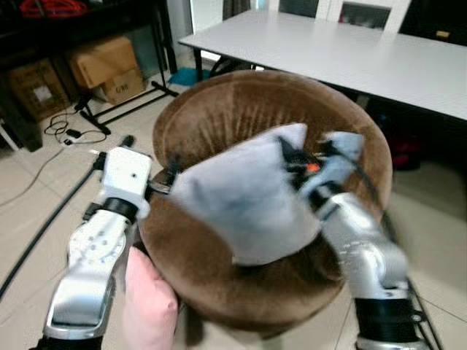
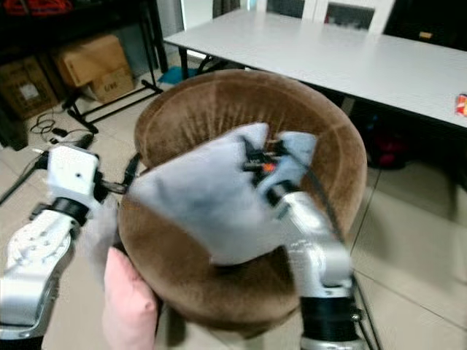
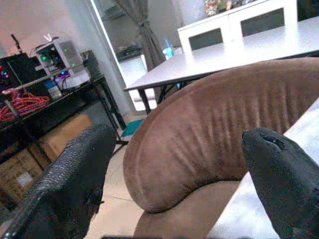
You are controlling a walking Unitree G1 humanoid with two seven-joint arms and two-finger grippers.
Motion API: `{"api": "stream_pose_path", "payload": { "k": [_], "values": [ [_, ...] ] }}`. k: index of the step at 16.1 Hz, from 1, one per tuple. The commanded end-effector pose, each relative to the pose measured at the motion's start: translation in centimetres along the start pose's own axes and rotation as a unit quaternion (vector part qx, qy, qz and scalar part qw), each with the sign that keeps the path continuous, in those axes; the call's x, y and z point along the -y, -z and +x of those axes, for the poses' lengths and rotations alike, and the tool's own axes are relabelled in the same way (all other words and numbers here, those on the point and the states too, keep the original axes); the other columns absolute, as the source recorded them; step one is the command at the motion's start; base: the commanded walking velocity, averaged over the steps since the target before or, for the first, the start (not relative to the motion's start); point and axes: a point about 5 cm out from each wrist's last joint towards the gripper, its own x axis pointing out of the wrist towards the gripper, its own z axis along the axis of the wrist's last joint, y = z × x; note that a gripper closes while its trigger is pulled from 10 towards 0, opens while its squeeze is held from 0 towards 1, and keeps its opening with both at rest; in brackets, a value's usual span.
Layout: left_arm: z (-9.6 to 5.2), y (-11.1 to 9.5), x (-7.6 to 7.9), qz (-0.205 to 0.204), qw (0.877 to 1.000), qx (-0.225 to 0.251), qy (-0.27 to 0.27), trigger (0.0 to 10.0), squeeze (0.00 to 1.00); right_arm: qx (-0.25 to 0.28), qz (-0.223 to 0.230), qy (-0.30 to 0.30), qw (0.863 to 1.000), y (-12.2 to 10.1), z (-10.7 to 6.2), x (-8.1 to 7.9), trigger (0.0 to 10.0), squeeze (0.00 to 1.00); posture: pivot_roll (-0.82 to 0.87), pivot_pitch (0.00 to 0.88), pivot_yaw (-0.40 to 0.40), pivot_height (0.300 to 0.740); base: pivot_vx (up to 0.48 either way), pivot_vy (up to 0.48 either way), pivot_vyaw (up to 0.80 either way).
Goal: Move the pillow to the sofa from floor
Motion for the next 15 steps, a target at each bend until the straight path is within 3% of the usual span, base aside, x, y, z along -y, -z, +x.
{"api": "stream_pose_path", "payload": {
  "k": [1,6,10,15],
  "values": [
    [-0.06,-0.10,-0.27,0.006,1.000,0.001,-0.001,10.0,0.00,0.026,-0.005,-0.026,0.999,-0.93,0.40,-1.11,10.0,0.00,-0.03,0.000,0.024,0.740,0.000,0.000,0.00],
    [-0.03,-0.09,-0.26,0.004,1.000,0.002,-0.003,10.0,0.00,0.021,-0.009,-0.035,0.999,-0.89,0.48,-1.24,10.0,0.00,-0.03,0.000,0.021,0.740,0.000,0.000,-0.66],
    [-0.01,-0.17,-0.40,0.001,1.000,0.004,-0.005,10.0,0.00,0.028,-0.013,-0.071,0.997,-1.26,0.63,-1.97,10.0,0.00,-0.02,0.000,0.018,0.740,0.130,0.000,0.00],
    [0.06,-0.16,-0.47,-0.003,1.000,0.003,-0.007,10.0,0.00,0.030,-0.008,-0.067,0.997,-1.29,0.72,-1.79,10.0,0.00,-0.02,0.000,0.016,0.740,0.269,0.000,0.00]
  ]
}}
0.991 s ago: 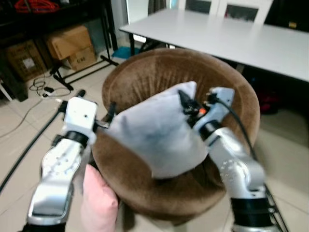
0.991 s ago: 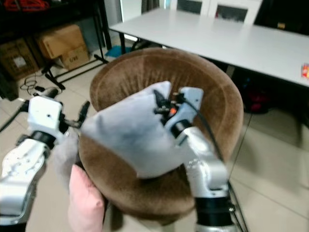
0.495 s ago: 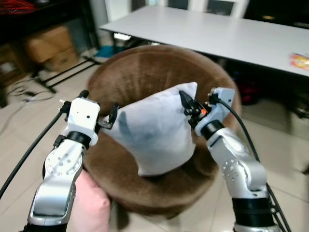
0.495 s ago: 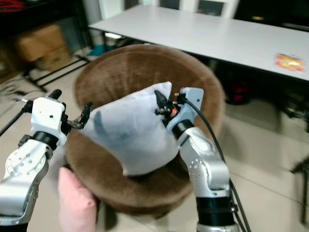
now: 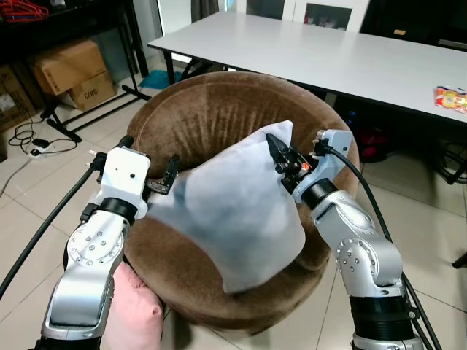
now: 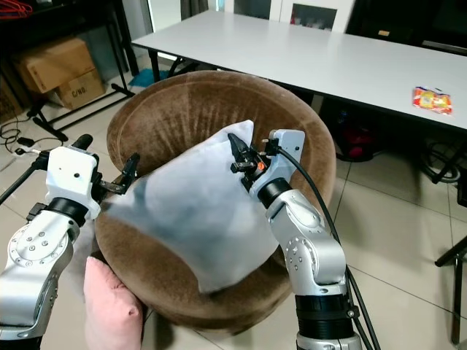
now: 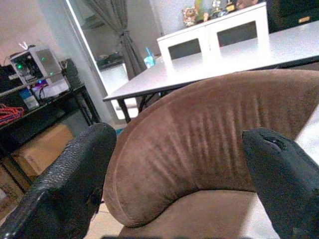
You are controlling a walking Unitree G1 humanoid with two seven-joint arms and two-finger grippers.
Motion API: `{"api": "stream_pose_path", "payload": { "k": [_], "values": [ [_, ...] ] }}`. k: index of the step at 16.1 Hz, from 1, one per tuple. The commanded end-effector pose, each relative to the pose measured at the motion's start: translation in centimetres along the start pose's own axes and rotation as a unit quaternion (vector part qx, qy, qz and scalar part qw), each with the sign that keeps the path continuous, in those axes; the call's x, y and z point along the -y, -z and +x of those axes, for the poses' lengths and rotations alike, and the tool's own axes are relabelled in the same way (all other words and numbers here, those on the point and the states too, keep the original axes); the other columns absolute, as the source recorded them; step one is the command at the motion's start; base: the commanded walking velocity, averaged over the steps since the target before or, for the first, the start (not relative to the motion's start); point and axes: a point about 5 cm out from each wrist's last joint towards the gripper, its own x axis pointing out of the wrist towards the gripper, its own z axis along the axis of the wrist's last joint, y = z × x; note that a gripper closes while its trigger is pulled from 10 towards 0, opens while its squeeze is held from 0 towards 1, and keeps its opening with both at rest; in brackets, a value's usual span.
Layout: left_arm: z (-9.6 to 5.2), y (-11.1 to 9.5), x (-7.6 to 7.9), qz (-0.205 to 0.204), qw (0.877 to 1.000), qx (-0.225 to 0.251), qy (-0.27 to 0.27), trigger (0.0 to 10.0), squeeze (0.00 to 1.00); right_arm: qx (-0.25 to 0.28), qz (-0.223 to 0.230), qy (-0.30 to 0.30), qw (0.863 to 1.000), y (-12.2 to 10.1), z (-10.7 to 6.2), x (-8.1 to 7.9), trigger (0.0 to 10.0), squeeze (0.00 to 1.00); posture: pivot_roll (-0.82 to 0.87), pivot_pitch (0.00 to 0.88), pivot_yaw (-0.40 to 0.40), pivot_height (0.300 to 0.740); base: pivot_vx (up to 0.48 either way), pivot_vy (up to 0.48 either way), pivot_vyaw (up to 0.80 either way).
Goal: Move the pillow to the sofa from floor
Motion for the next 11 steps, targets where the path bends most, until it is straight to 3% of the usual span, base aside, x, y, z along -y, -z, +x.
{"api": "stream_pose_path", "payload": {
  "k": [1,11],
  "values": [
    [0.15,-0.22,-0.27,-0.002,1.000,0.004,-0.003,10.0,0.00,0.033,-0.006,-0.012,0.999,-1.33,0.34,-0.37,10.0,0.00,-0.02,0.000,0.017,0.740,0.277,0.000,0.00],
    [0.58,-0.25,-0.26,-0.003,1.000,0.007,-0.004,10.0,0.00,0.033,-0.020,-0.023,0.999,-1.53,0.62,-0.57,10.0,0.00,-0.03,0.000,0.017,0.740,0.277,0.000,-0.06]
  ]
}}
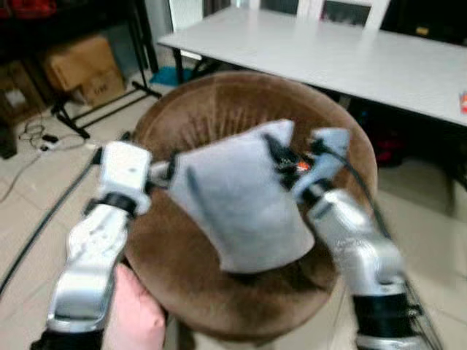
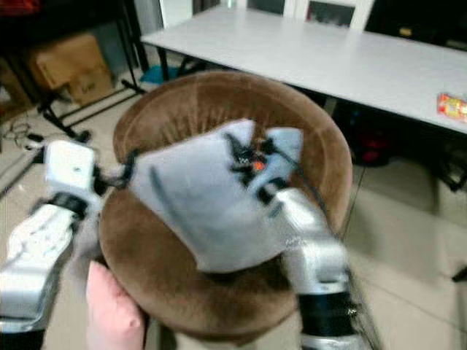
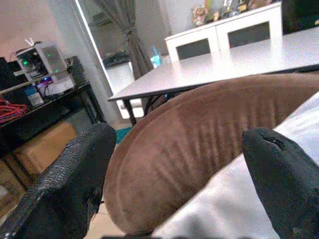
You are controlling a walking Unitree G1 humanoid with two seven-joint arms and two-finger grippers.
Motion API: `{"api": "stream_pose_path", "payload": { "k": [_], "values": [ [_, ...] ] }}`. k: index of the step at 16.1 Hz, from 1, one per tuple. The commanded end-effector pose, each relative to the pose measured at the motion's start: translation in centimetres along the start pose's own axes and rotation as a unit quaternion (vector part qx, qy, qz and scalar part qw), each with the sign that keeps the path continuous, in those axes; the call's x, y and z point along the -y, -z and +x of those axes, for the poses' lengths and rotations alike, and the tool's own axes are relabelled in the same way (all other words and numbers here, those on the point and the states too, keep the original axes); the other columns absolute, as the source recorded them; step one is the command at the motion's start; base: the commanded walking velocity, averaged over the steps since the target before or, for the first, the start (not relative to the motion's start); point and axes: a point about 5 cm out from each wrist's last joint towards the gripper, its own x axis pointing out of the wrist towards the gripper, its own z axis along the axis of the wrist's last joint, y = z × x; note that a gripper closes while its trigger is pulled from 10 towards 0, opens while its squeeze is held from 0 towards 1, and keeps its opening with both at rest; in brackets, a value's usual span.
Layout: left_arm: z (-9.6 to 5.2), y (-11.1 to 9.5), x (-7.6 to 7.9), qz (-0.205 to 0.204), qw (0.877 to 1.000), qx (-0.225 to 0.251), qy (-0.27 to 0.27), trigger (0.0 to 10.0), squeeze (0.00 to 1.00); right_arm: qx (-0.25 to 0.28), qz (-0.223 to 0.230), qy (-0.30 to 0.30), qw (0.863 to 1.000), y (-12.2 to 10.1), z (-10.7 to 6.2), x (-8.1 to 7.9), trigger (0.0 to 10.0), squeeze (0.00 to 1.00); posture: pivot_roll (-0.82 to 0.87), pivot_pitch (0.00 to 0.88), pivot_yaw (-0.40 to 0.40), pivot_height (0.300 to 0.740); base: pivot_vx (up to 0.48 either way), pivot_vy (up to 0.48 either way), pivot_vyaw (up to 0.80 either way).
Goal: Move the pillow to the sofa from floor
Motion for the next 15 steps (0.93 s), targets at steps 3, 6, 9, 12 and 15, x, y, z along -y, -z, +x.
{"api": "stream_pose_path", "payload": {
  "k": [3,6,9,12,15],
  "values": [
    [0.0,0.1,-0.7,0.005,1.000,-0.001,-0.011,10.0,0.00,0.030,-0.010,-0.029,0.999,-1.3,0.8,-1.2,10.0,0.00,-0.03,0.000,0.017,0.740,0.277,0.000,-0.17],
    [0.2,0.1,-0.5,0.004,1.000,0.001,-0.011,10.0,0.00,0.030,-0.018,-0.036,0.999,-1.3,0.8,-1.3,10.0,0.00,-0.03,0.000,0.015,0.740,0.277,0.000,-0.67],
    [0.0,0.2,-0.6,0.005,1.000,0.000,-0.011,10.0,0.00,0.031,-0.019,-0.039,0.999,-1.3,0.9,-1.3,10.0,0.00,-0.03,0.000,0.012,0.740,0.276,0.000,0.00],
    [-0.5,0.7,-0.9,0.024,1.000,-0.012,-0.007,10.0,0.00,0.030,-0.021,-0.062,0.997,-1.5,1.3,-2.0,10.0,0.00,-0.02,0.000,0.007,0.740,0.081,0.000,0.00],
    [-1.5,1.3,-1.1,0.041,0.999,-0.029,0.021,10.0,0.00,0.019,-0.032,-0.107,0.994,-1.7,1.9,-3.2,10.0,0.00,-0.01,0.000,0.004,0.740,0.000,0.000,0.00]
  ]
}}
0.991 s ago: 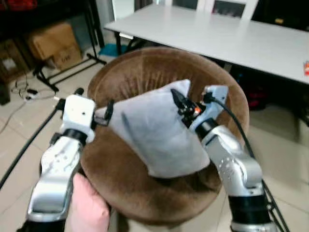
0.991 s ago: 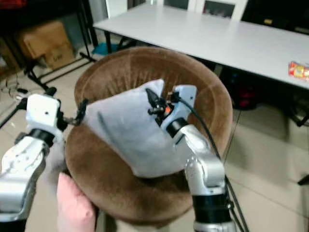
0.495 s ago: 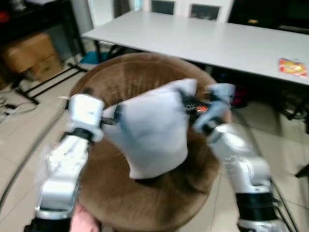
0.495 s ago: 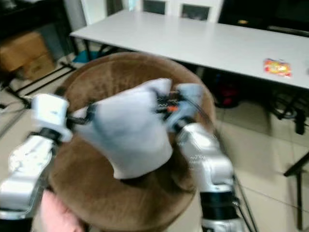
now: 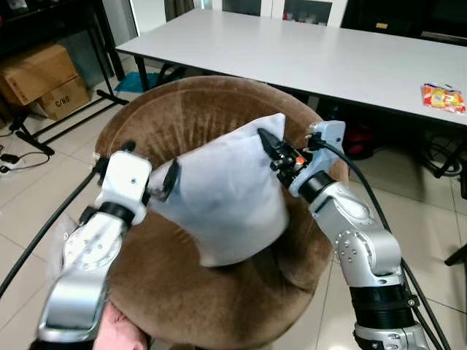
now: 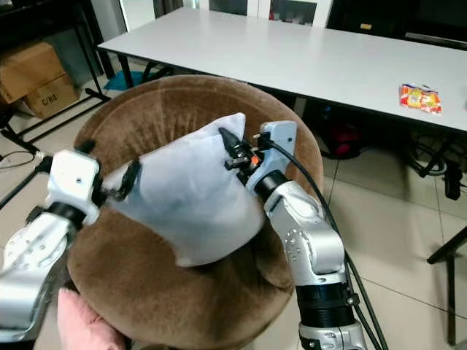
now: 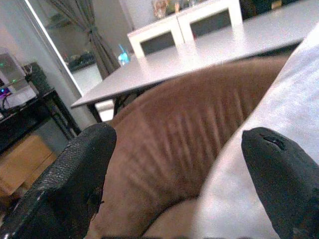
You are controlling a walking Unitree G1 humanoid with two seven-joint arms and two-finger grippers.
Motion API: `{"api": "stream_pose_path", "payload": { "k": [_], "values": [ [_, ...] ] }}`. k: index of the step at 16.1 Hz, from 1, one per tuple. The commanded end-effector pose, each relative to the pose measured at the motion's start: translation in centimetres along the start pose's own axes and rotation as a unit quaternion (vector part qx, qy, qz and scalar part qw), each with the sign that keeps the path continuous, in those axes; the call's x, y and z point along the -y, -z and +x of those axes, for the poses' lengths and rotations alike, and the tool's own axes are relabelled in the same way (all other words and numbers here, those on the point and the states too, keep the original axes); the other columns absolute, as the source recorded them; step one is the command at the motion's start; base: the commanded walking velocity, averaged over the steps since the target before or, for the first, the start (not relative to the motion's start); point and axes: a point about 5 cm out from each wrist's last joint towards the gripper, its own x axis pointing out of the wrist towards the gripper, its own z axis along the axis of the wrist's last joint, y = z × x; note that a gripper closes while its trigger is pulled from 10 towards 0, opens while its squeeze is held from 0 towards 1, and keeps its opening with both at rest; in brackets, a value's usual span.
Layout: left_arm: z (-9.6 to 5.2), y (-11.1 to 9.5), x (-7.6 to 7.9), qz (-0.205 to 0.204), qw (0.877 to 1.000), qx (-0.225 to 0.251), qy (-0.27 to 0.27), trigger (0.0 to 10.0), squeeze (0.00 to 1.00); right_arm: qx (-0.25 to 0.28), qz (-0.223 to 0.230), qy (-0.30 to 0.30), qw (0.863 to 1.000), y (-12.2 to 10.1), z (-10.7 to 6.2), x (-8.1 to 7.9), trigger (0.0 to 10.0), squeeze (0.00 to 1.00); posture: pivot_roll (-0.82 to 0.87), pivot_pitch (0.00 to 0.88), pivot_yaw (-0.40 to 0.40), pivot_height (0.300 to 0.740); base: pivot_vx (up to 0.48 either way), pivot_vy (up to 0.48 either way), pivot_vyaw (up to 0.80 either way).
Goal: Move the pillow to the sofa from floor
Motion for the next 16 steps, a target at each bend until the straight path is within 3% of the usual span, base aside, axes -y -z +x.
{"api": "stream_pose_path", "payload": {
  "k": [1,3,5,6,7,9,10,12,16],
  "values": [
    [-0.2,-0.3,-0.5,0.009,1.000,0.005,0.002,10.0,0.00,0.025,-0.015,-0.046,0.999,-1.7,1.1,-1.5,10.0,0.00,-0.01,0.000,0.000,0.740,0.000,0.000,0.00],
    [-0.3,-0.1,-0.7,0.033,0.999,-0.003,0.017,10.0,0.00,0.023,-0.022,-0.066,0.997,-2.0,2.0,-2.3,10.0,0.00,0.01,0.000,-0.016,0.740,0.000,0.000,0.00],
    [0.3,-0.2,-0.7,0.031,0.998,0.004,0.051,10.0,0.00,0.016,-0.024,-0.072,0.997,-1.8,2.5,-2.6,10.0,0.00,0.01,0.000,-0.021,0.740,0.000,0.000,0.00],
    [0.7,-0.6,-0.6,0.015,0.997,0.014,0.074,10.0,0.29,0.012,-0.025,-0.073,0.997,-1.7,2.6,-2.8,10.0,0.00,0.01,0.000,-0.021,0.740,0.000,0.000,0.00],
    [1.2,-1.1,-0.5,0.000,0.996,0.023,0.091,10.0,1.00,0.010,-0.026,-0.073,0.997,-1.6,2.6,-2.8,10.0,0.00,0.01,0.000,-0.021,0.740,0.000,0.000,0.00],
    [2.6,-3.0,0.5,-0.045,0.983,0.061,0.167,10.0,1.00,0.004,-0.027,-0.073,0.997,-1.2,2.8,-3.1,10.0,0.00,0.02,0.000,-0.026,0.740,0.000,0.000,0.00],
    [2.8,-3.9,1.5,-0.059,0.970,0.073,0.225,10.0,1.00,0.001,-0.028,-0.072,0.997,-1.0,2.9,-3.3,10.0,0.00,0.01,0.000,-0.016,0.740,0.000,0.000,0.00],
    [2.1,-3.6,2.7,-0.050,0.950,0.053,0.304,10.0,1.00,0.000,-0.033,-0.060,0.998,-1.0,2.9,-3.0,10.0,0.00,-0.01,0.000,-0.006,0.740,0.000,0.000,0.00],
    [0.2,-3.4,1.6,-0.025,0.946,0.007,0.324,10.0,1.00,0.002,-0.028,-0.035,0.999,-1.0,2.9,-2.5,10.0,0.00,0.00,0.000,-0.007,0.740,0.000,0.000,0.00]
  ]
}}
